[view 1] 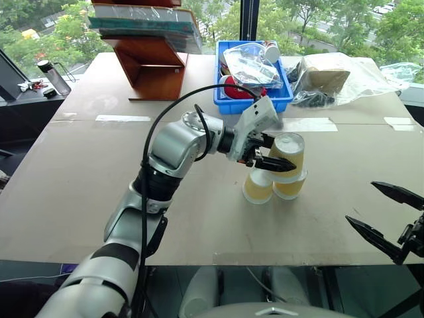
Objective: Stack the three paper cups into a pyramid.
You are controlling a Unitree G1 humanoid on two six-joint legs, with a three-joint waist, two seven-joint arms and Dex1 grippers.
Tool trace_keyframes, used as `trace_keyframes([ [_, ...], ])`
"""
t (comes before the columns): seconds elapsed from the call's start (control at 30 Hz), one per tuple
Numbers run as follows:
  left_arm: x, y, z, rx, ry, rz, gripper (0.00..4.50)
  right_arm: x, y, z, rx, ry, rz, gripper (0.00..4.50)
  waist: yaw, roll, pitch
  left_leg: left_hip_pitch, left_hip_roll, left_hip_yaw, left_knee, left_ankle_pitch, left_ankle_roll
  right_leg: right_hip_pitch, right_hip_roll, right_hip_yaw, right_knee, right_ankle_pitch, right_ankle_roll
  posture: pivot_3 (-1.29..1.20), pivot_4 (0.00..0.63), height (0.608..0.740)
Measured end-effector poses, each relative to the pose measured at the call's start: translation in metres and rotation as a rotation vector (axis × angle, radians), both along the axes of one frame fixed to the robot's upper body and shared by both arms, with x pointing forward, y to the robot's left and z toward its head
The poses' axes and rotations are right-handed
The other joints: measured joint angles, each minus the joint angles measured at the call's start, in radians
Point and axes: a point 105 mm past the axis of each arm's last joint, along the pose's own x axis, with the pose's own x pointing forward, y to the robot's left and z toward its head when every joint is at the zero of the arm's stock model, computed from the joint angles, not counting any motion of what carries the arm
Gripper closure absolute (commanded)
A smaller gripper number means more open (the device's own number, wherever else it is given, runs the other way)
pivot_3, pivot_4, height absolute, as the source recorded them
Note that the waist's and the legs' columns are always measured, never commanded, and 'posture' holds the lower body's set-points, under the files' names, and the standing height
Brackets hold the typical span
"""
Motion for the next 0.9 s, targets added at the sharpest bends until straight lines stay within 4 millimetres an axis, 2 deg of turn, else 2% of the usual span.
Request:
trace_keyframes([
  [0.33, -0.002, 0.027, 0.016, -0.024, -0.003, 0.055, 0.87, 0.017, -0.015, 0.004, -0.023, -0.015, 0.039, 0.0, -0.001, 0.0, 0.0, 0.0, 0.0, 0.0, 0.0, 0.002, -0.003, 0.0, 0.0, 0.0, 0.0, 0.0, 0.0, 0.0, 0.15, 0.74],
  [0.43, -0.006, 0.049, 0.015, -0.057, -0.04, 0.079, 0.87, 0.026, -0.018, 0.005, -0.034, -0.021, 0.064, 0.0, -0.006, 0.0, 0.0, 0.001, 0.002, 0.001, 0.0, 0.002, -0.003, 0.0, 0.0, 0.001, 0.0, 0.0, 0.0, 0.0, 0.15, 0.74],
  [0.63, -0.008, 0.069, 0.023, -0.166, -0.103, 0.141, 0.87, 0.038, -0.023, 0.009, -0.035, -0.031, 0.09, 0.0, 0.007, 0.0, 0.0, 0.0, 0.002, 0.0, 0.001, 0.002, -0.003, 0.0, -0.001, 0.0, 0.0, 0.0, 0.0, 0.0, 0.15, 0.74],
  [0.7, -0.008, 0.066, 0.018, -0.181, -0.088, 0.151, 0.87, 0.043, -0.023, 0.009, -0.022, -0.036, 0.094, 0.0, 0.01, 0.0, 0.0, 0.0, 0.002, 0.0, 0.001, 0.002, -0.003, 0.0, -0.001, 0.0, 0.0, 0.0, 0.0, 0.0, 0.15, 0.74],
  [0.9, -0.009, 0.037, 0.003, -0.17, -0.046, 0.112, 0.87, 0.048, -0.019, 0.009, -0.015, -0.04, 0.113, 0.0, 0.021, 0.0, 0.0, -0.001, 0.0, -0.001, 0.001, 0.002, -0.003, 0.0, -0.001, -0.001, 0.0, 0.0, 0.0, 0.0, 0.15, 0.74],
])
